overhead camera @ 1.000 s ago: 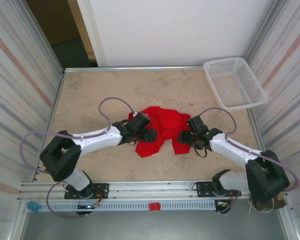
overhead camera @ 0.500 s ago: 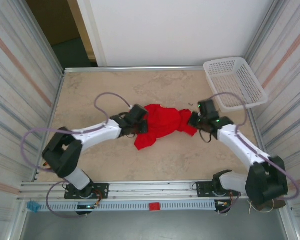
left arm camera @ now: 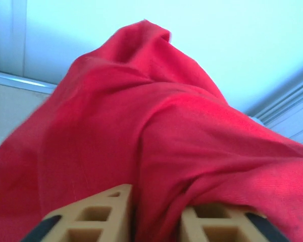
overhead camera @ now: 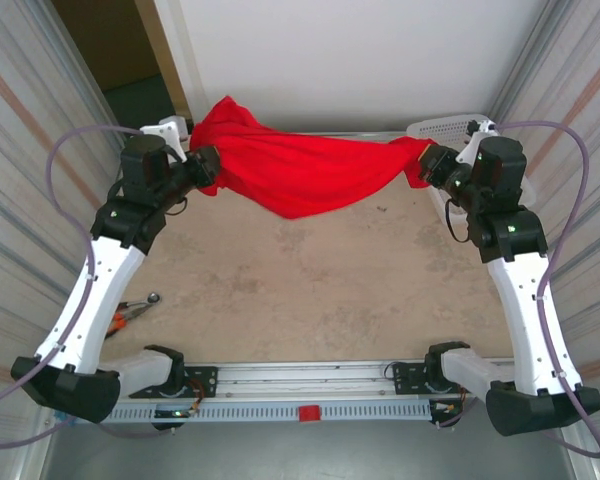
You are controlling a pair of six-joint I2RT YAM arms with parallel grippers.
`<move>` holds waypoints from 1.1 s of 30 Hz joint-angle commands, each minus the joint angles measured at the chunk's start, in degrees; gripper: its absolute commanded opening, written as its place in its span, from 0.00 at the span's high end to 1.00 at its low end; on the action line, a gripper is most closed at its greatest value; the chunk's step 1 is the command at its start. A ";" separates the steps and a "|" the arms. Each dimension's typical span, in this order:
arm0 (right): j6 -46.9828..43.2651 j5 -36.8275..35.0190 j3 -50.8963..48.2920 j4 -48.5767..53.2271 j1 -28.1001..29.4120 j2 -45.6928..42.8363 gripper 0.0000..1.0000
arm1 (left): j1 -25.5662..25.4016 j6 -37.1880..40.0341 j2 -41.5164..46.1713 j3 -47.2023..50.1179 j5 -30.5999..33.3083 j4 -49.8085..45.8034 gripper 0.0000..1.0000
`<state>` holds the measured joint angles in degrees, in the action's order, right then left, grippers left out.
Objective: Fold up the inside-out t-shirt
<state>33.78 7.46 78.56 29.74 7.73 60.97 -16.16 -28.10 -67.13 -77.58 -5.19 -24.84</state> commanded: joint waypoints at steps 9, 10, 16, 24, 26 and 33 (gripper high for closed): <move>1.44 7.73 -3.24 -1.12 0.19 0.77 1.00 | 2.91 2.04 -0.49 8.40 -2.06 -1.26 0.40; 1.55 7.60 -3.24 -1.32 0.95 0.89 1.00 | 3.04 2.17 -0.71 9.06 -2.62 -1.46 0.36; 1.38 5.55 -1.31 -1.52 6.10 1.60 1.00 | -2.12 1.47 0.98 15.65 -3.15 2.34 0.30; 0.87 2.29 7.39 -1.30 10.94 4.15 1.00 | -26.46 1.47 0.28 24.67 8.04 18.77 0.25; 0.44 1.45 10.28 -1.19 11.94 5.30 1.00 | -31.23 2.61 -3.12 24.31 10.23 22.39 0.24; 0.10 0.33 17.75 -1.33 14.36 8.61 1.00 | -37.98 5.26 -16.56 18.61 12.03 32.54 0.14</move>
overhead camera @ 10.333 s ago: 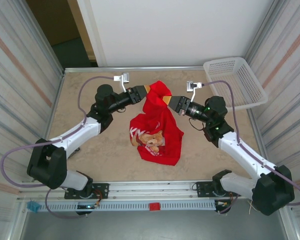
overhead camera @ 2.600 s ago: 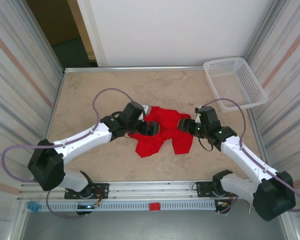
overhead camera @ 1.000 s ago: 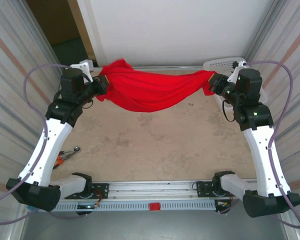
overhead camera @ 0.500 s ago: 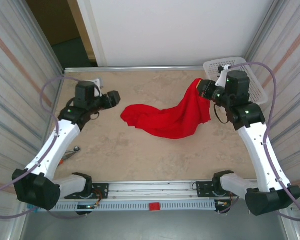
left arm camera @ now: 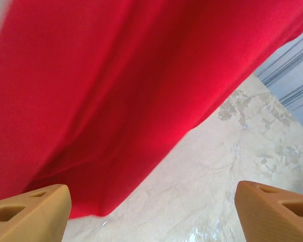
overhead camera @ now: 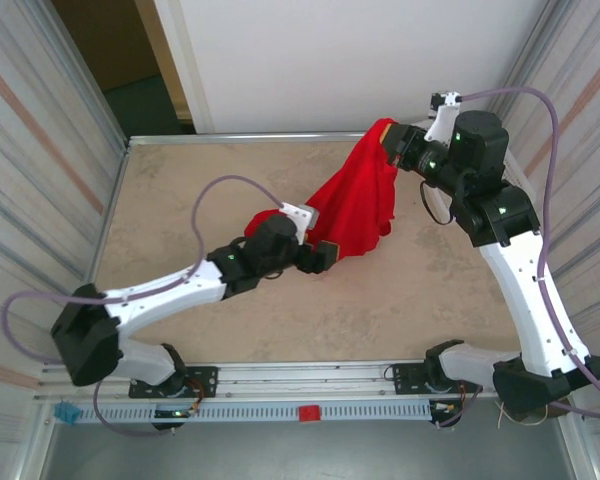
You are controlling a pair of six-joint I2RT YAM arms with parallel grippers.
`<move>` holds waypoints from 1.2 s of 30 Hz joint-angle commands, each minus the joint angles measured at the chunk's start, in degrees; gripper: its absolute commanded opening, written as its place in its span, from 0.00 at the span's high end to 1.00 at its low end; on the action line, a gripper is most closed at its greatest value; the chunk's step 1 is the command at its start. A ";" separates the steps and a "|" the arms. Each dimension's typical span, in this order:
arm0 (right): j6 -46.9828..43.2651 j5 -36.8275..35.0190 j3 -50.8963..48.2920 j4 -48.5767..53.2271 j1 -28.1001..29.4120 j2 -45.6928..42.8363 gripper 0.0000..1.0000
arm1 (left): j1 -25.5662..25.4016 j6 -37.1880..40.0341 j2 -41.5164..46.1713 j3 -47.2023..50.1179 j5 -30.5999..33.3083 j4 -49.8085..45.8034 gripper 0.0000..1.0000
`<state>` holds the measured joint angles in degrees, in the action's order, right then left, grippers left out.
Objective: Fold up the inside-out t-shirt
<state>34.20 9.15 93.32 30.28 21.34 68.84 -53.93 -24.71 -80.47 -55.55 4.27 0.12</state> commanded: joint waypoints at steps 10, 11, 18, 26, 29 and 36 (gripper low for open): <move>-2.22 -4.80 7.23 -0.75 1.63 0.77 1.00 | 1.11 7.05 -17.60 -20.20 3.74 0.36 0.81; -2.77 -5.42 7.76 -0.33 1.24 0.18 1.00 | 1.79 7.74 -15.82 -20.39 3.32 -1.24 1.00; -3.00 -6.43 8.98 -0.44 -2.10 -5.47 1.00 | 13.98 5.93 3.53 -24.19 -22.90 -15.48 1.00; 0.46 -8.39 3.60 -0.47 -2.16 -8.10 1.00 | 29.59 2.01 4.19 -36.08 -41.33 -26.66 1.00; 1.38 -10.54 -2.46 0.28 -3.59 -7.88 1.00 | 34.42 2.22 -2.13 -39.87 -43.73 -29.30 1.00; 5.13 -8.36 -21.55 -4.52 -14.00 2.04 1.00 | 35.86 5.29 -16.66 -42.27 -39.51 -30.03 0.74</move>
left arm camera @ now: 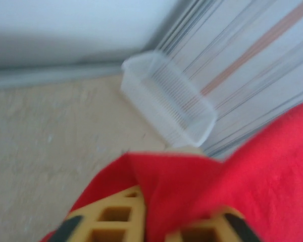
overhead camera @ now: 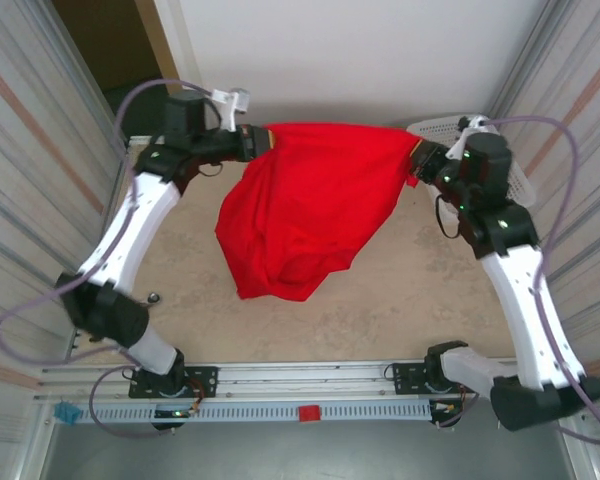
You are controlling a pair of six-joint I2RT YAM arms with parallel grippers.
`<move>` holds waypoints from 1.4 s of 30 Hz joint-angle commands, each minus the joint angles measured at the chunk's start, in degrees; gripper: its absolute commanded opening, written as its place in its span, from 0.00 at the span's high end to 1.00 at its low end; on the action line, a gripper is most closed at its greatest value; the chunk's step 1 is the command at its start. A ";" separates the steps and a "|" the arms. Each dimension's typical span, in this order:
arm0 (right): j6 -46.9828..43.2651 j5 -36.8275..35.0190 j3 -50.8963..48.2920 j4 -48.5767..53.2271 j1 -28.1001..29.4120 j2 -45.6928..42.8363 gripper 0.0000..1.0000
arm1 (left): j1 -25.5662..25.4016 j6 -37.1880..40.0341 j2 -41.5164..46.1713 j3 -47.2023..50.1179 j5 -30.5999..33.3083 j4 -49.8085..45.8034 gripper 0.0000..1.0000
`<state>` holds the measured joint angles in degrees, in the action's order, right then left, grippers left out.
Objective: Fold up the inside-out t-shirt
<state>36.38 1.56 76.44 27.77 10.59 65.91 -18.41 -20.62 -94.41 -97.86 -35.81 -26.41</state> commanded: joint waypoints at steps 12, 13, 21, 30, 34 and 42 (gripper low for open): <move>-1.75 3.14 -5.82 -0.79 2.23 16.59 0.33 | -1.08 -3.51 9.63 19.60 12.45 0.18 0.31; -1.32 3.68 -7.60 -1.57 4.84 15.65 0.33 | -1.86 -4.43 11.61 22.90 14.65 1.02 0.31; -3.79 4.66 -9.90 -7.25 26.47 26.76 0.33 | -5.72 -13.90 19.60 43.18 26.03 7.11 0.29; -8.95 6.40 -2.60 -3.79 31.82 42.77 0.39 | -5.84 -16.89 24.32 47.57 31.25 6.43 0.29; -9.29 7.42 -0.89 -3.23 31.48 45.15 0.83 | -5.92 -16.99 24.32 47.38 30.56 6.46 0.29; -8.83 19.10 -3.82 -4.38 27.85 30.46 1.00 | -13.62 -12.07 22.02 47.28 32.56 7.87 0.23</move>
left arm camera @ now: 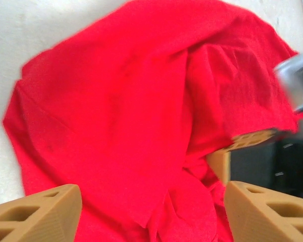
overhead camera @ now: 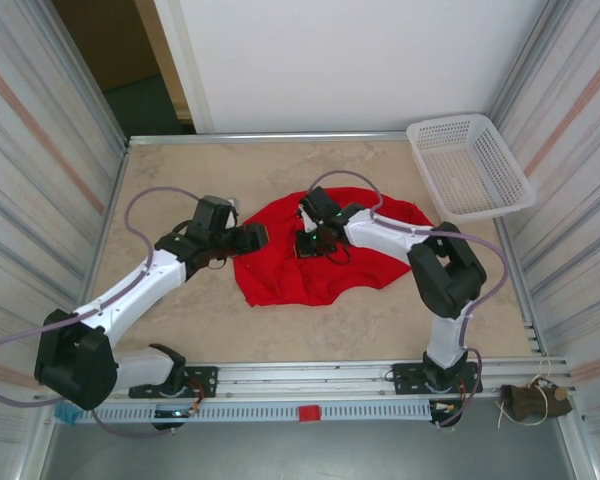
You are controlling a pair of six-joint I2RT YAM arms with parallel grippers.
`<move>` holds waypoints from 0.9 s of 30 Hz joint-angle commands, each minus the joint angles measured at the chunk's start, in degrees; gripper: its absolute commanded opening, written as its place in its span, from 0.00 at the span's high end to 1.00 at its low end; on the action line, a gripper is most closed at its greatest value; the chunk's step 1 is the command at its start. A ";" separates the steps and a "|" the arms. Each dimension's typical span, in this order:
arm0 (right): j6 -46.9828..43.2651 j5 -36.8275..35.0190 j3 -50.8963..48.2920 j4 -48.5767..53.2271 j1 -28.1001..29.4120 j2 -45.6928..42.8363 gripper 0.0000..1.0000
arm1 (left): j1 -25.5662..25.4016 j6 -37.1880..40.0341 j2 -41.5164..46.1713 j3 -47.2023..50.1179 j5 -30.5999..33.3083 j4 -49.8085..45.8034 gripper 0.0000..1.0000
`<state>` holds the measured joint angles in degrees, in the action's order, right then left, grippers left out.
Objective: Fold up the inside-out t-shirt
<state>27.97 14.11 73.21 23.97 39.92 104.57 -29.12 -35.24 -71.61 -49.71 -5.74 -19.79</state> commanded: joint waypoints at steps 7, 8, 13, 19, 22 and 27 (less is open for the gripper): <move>0.51 14.37 -3.24 -1.38 -5.02 -16.61 1.00 | -9.06 7.15 -3.38 -1.44 11.35 5.68 0.22; 0.51 14.71 -3.38 -1.21 -5.12 -17.20 1.00 | -9.27 7.57 -3.67 -1.80 11.97 6.23 0.22; 0.60 15.07 -3.96 -0.85 -5.14 -18.63 1.00 | -10.17 10.24 -6.30 -4.78 12.55 8.20 0.22; 1.11 15.29 -4.56 -1.27 -5.12 -19.12 1.00 | -12.25 12.13 -10.19 -7.00 13.73 10.03 0.22; 1.31 15.64 -4.61 -1.29 -5.00 -19.54 1.00 | -13.38 11.97 -12.44 -7.69 15.66 10.34 0.22; 1.22 15.35 -5.07 -0.69 -5.18 -21.31 1.00 | -14.29 9.81 -17.04 -10.11 23.37 6.74 0.30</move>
<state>28.38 27.51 68.42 23.16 34.57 86.52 -42.96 -24.80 -86.78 -57.39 11.31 -10.87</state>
